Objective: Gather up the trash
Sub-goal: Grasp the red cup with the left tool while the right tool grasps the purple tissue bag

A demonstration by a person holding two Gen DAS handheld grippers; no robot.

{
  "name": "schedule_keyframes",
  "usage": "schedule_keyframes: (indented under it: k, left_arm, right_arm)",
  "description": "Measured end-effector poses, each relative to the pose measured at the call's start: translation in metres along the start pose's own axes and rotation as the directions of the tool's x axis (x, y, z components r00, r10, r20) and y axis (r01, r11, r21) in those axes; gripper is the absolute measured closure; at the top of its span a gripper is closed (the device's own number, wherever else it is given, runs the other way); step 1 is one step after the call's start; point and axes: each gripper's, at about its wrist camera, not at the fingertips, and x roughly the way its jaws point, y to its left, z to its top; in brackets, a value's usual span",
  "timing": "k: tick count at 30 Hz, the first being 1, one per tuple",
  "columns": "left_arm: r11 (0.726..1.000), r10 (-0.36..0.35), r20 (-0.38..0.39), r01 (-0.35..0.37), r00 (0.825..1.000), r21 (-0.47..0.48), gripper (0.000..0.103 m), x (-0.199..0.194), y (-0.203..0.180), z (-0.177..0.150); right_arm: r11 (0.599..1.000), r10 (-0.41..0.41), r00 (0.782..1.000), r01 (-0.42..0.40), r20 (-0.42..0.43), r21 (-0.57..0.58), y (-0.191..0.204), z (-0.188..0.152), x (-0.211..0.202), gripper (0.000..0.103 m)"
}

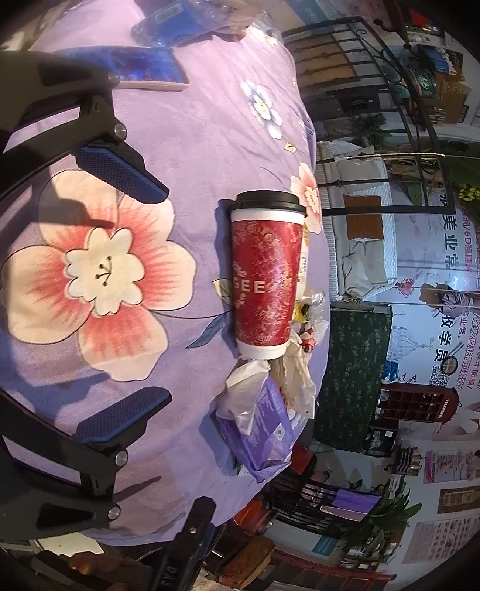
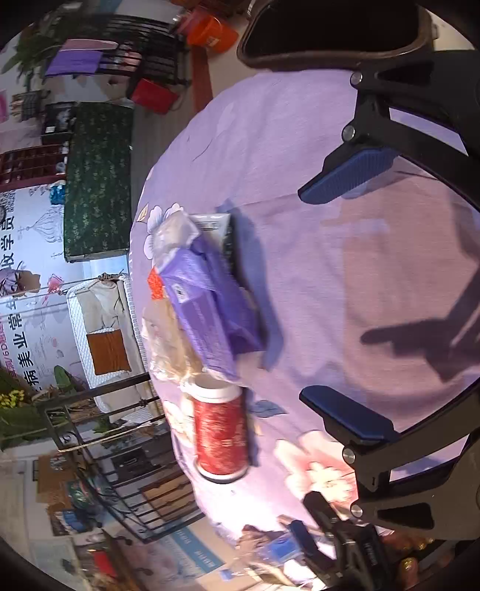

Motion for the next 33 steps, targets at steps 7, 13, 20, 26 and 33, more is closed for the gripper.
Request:
schedule_keyframes:
  k: [7,13,20,26,33]
  left_arm:
    - [0.994,-0.017,0.009,0.016,1.0,0.111,0.005,0.018,0.007,0.03]
    - [0.971,0.014,0.005,-0.015,1.0,0.24,0.005,0.031,0.004,0.04]
    - [0.899,0.033,-0.01,-0.025,0.999,0.437,0.005,0.048,-0.007,0.062]
    - [0.639,0.052,-0.073,0.023,0.996,0.768,0.005,0.083,-0.038,0.078]
    - [0.389,0.159,-0.232,0.155,0.96,0.908,0.005,0.141,-0.056,0.076]
  right_arm:
    - [0.965,0.171,0.979,-0.144,-0.11,0.219,-0.013,0.048,0.059,0.032]
    - [0.88,0.288,0.948,-0.207,-0.135,0.428,-0.026,0.054,0.105,0.048]
    - [0.824,0.379,0.92,-0.29,-0.094,0.486,-0.028,0.043,0.106,0.075]
    - [0.826,0.392,0.92,-0.337,-0.029,0.452,-0.03,0.045,0.069,0.085]
    - [0.846,0.4,0.917,-0.364,-0.011,0.39,-0.019,0.038,0.04,0.087]
